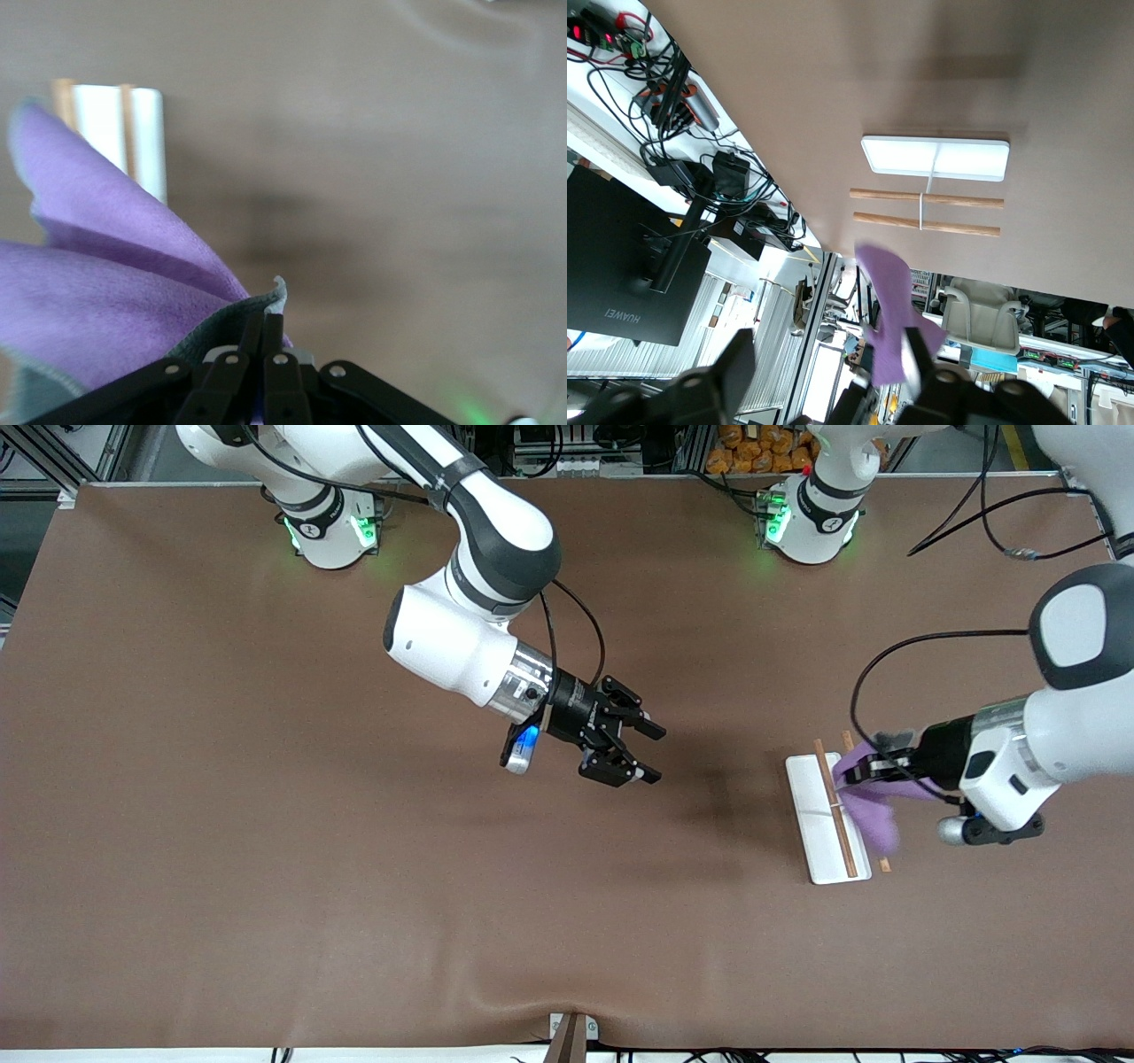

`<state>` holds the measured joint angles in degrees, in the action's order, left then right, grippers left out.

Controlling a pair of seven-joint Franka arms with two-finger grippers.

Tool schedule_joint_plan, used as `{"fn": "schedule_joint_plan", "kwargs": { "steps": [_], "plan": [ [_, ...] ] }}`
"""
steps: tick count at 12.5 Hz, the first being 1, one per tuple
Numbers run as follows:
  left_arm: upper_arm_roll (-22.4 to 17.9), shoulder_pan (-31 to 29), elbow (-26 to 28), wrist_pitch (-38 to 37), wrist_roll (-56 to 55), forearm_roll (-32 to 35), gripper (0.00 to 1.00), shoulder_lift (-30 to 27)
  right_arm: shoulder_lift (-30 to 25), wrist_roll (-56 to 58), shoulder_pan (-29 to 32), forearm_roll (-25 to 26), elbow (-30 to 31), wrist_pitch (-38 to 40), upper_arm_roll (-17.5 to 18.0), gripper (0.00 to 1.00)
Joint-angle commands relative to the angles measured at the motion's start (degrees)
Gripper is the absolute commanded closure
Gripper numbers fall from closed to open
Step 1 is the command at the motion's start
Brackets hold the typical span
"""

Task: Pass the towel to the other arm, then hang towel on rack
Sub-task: 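Move the towel with the left gripper while the right gripper withdraws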

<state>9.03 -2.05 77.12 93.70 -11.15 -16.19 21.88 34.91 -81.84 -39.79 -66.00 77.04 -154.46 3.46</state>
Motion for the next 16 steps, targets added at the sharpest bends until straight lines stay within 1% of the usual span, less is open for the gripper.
{"fn": "schedule_joint_plan", "kwargs": {
  "steps": [1, 4, 5, 8, 11, 13, 14, 16],
  "plan": [
    [0.1, -1.4, 1.1, -4.0, 0.0, 5.5, 1.0, -3.9, 0.3, -0.2, 2.2, 4.3, 1.0, 1.2, 0.3, 0.0],
    [0.4, -3.4, 1.1, -7.2, 0.3, 11.3, 1.0, -4.7, 0.4, -0.1, 4.7, 10.5, 3.6, 2.4, 0.3, 0.0],
    [0.4, -3.7, 1.1, -7.8, 0.3, 12.4, 1.0, -4.7, 0.4, 0.0, 5.9, 12.1, 3.7, 4.8, 0.3, 0.0],
    [0.4, -3.7, 1.1, -8.8, 0.3, 14.5, 1.0, -4.8, 0.2, -0.1, 10.7, 19.5, 3.6, 12.1, 0.3, 0.0],
    [0.2, -3.5, 1.1, -9.1, 0.2, 14.6, 1.0, -4.7, 0.0, 0.1, 12.9, 31.2, 3.2, 17.6, 0.3, 0.0],
    [0.1, -3.4, 1.1, -9.3, 0.2, 14.6, 1.0, -4.7, -0.2, 0.1, 13.9, 40.7, 3.0, 22.2, 0.3, 0.0],
    [0.1, -3.4, 1.1, -9.3, 0.1, 14.6, 1.0, -4.7, -0.3, 0.2, 14.9, 43.0, 2.6, 24.5, 0.3, 0.0],
    [0.1, -3.3, 1.1, -9.3, 0.0, 14.9, 1.0, -4.7, -1.5, 1.1, 16.8, 44.7, 2.6, 27.4, 0.3, 0.0]
  ]
}}
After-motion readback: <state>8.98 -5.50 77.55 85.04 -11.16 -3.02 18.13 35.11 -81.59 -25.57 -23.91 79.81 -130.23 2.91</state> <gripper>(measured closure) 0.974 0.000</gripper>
